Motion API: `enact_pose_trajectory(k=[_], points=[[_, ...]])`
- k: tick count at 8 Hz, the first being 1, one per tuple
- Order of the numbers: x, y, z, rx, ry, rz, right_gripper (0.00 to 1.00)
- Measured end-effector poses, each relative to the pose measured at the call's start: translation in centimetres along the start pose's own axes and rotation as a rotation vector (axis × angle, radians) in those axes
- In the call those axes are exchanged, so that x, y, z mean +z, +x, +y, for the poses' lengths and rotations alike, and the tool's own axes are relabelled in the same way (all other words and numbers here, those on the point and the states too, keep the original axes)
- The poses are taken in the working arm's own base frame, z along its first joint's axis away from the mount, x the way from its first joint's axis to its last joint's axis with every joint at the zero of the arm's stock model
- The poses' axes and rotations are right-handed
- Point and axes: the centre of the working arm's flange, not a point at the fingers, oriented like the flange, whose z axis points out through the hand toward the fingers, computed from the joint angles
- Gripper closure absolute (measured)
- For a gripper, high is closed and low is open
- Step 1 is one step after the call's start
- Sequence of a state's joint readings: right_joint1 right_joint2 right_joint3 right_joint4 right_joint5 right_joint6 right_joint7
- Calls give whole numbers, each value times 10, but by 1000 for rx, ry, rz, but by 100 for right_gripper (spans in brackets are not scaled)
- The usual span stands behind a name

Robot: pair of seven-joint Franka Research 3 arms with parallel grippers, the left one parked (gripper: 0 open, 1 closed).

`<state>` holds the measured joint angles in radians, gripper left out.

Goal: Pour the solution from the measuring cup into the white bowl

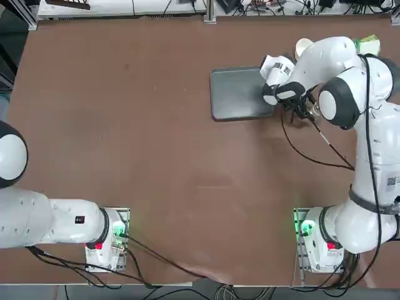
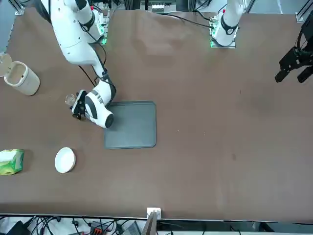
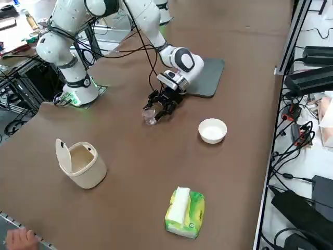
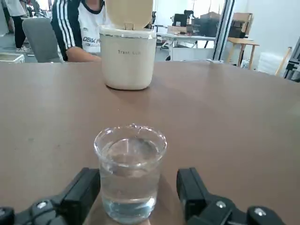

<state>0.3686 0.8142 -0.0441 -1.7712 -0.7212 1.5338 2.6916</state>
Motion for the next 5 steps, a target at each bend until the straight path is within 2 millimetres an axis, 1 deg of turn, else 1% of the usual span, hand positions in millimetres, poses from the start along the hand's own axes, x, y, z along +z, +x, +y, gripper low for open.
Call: enact_pose_trajectory(k=[5], points=[[11,3,-8,21,-1,23,0]])
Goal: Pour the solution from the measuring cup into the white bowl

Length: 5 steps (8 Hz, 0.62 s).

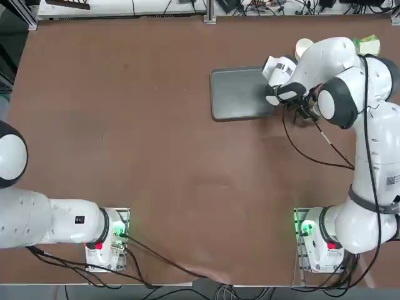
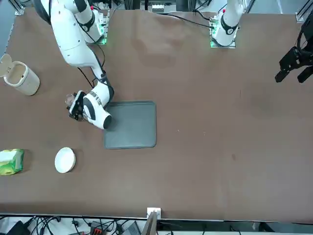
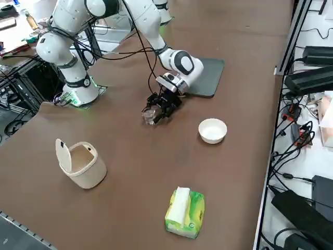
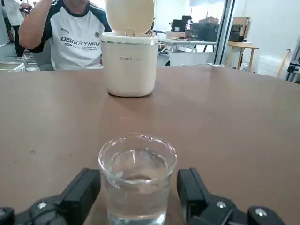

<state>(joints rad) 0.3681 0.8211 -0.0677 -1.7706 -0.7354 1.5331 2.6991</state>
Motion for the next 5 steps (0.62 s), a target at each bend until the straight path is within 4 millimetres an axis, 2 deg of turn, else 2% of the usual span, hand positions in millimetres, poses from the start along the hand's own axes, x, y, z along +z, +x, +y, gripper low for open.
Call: enact_pose_trajectory(k=[5], points=[[9,-4,-1,-2,-12,16,6]])
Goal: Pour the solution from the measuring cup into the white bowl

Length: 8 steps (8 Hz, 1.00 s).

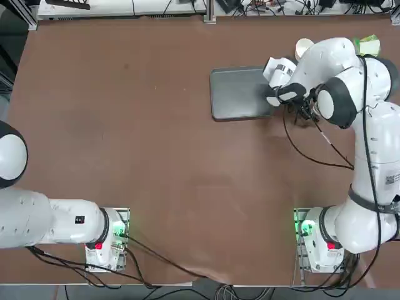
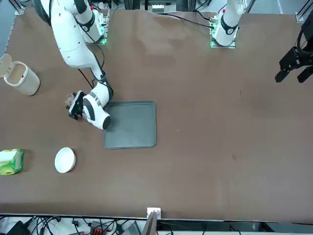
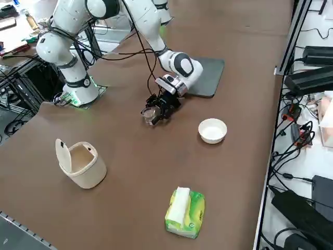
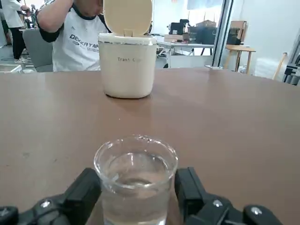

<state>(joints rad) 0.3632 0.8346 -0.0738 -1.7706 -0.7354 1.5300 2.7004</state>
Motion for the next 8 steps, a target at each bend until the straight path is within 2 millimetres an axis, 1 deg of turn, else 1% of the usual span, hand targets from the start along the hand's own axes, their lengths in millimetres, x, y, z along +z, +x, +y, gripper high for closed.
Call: enact_pose_trajectory(k=[2,3,6,8], points=[[1,0,0,0,-3,4,21],[1,0,0,1,-2,5,27],[-5,-1,2,-6,12,5,27],[-20,-3,8,-43,61,12,27]])
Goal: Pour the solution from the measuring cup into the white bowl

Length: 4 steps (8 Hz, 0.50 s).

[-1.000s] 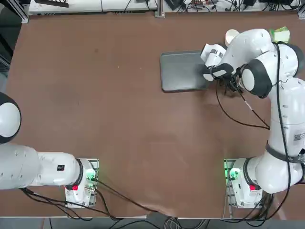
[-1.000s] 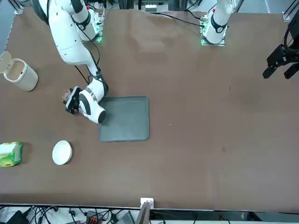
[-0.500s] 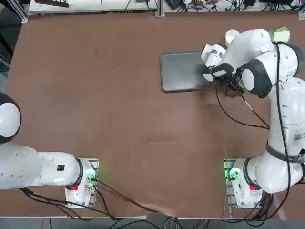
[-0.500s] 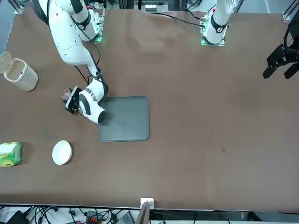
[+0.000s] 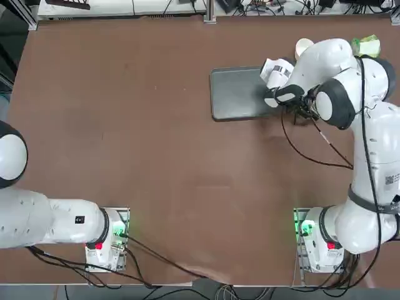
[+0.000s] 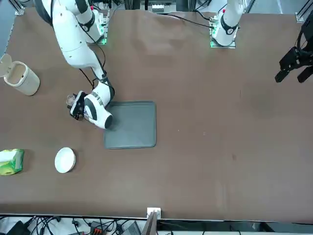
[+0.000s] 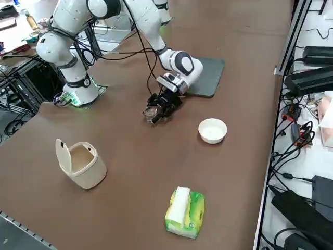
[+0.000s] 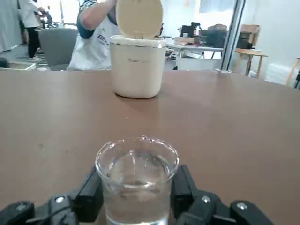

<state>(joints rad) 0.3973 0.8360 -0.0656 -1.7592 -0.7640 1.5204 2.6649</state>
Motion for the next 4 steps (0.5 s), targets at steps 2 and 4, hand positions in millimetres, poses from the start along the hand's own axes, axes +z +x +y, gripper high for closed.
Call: enact_pose_trajectory(k=[2,4], points=[[-27,3,1,-54,71,17,27],[-58,13,-6,-120,163,27,27]])
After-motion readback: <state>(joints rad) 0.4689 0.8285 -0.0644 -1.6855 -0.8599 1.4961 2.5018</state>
